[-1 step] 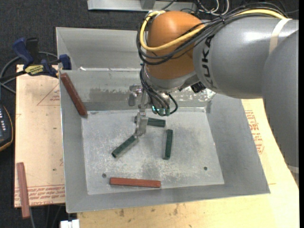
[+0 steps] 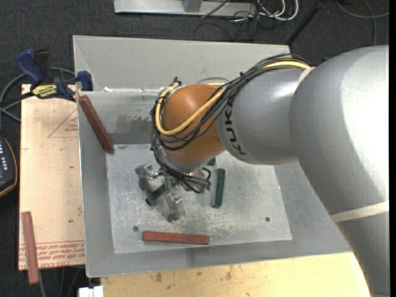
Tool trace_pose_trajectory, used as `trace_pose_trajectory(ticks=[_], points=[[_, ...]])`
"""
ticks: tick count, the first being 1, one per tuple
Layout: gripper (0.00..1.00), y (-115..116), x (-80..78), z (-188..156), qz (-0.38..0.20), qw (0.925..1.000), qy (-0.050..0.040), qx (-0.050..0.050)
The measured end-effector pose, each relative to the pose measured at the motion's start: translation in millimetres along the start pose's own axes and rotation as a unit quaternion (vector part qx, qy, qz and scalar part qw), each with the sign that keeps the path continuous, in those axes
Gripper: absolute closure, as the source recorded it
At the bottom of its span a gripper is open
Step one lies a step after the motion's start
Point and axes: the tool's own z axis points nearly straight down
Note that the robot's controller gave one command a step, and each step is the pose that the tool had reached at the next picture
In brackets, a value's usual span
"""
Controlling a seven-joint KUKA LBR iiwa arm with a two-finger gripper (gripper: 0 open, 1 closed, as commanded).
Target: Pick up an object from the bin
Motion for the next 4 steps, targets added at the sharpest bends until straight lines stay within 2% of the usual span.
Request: trace_pose_trajectory(ticks=[1,2,3,4], points=[[0.0,-12.2,-4.9,-33.9,-0.007,1.0,-0.0044,0.002],[0.0,-8.1,0.4,-31.4,-0.076,0.9971,-0.0018,0.001],[0.0,-23.7,5.2,-0.3,-0.056,0.9984,-0.0011,0.0],[0.0,-23.2,4.3,-0.7,-0.055,0.9985,-0.0022,0.0]])
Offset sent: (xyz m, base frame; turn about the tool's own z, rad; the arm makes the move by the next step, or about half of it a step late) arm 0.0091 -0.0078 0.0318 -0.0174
